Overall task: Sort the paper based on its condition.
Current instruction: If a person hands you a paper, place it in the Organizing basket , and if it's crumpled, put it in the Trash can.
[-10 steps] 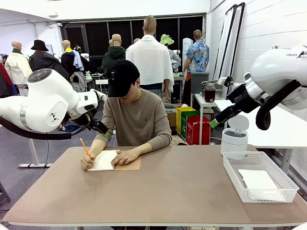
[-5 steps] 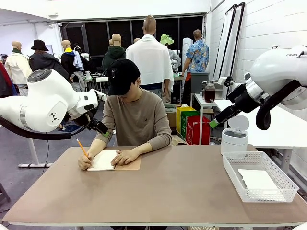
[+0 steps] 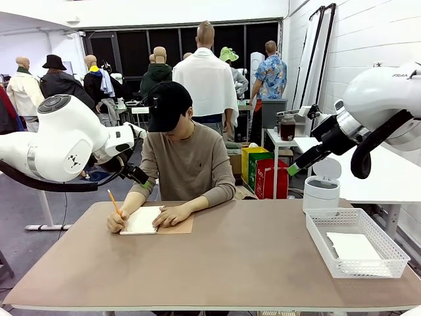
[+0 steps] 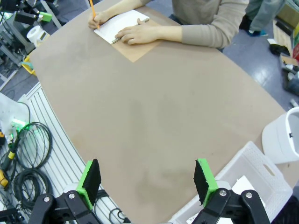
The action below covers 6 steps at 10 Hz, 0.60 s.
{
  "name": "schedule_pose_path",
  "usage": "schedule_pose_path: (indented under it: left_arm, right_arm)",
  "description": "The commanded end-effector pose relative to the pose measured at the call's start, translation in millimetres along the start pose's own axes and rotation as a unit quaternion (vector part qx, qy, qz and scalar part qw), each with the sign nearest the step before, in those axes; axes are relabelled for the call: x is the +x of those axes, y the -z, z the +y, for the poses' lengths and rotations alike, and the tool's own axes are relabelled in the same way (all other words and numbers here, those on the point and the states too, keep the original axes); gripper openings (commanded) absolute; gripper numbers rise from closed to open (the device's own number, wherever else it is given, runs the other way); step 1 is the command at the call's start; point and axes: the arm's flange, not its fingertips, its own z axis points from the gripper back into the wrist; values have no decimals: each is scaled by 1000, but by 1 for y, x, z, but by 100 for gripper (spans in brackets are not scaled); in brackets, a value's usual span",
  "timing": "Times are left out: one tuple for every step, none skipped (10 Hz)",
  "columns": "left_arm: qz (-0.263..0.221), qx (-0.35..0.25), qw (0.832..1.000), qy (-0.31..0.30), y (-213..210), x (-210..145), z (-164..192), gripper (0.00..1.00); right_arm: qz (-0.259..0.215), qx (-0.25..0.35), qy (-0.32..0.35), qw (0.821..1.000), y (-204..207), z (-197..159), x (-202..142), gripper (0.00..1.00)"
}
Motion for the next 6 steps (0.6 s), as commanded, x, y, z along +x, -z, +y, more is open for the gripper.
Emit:
schedule_pose_path:
  left_arm:
    - [0,0,1000,2,0,0,1,100]
    - [0,0,1000,2,0,0,1,100]
    - [0,0,1000,2,0,0,1,100]
    - [0,0,1000,2,0,0,1,100]
    - [0,0,1000,2,0,0,1,100]
    - [0,0,1000,2,0,0,1,100]
  right_arm:
    - [0,0,-1,1000,0,1,1,100]
    - [0,0,-1,1000,0,1,1,100]
    - [0,0,-1,1000,0,1,1,100]
    - [0,0,-1,1000,0,1,1,100]
    - [0,0,-1,1000,0,1,1,100]
    - [0,0,-1,1000,0,1,1,100]
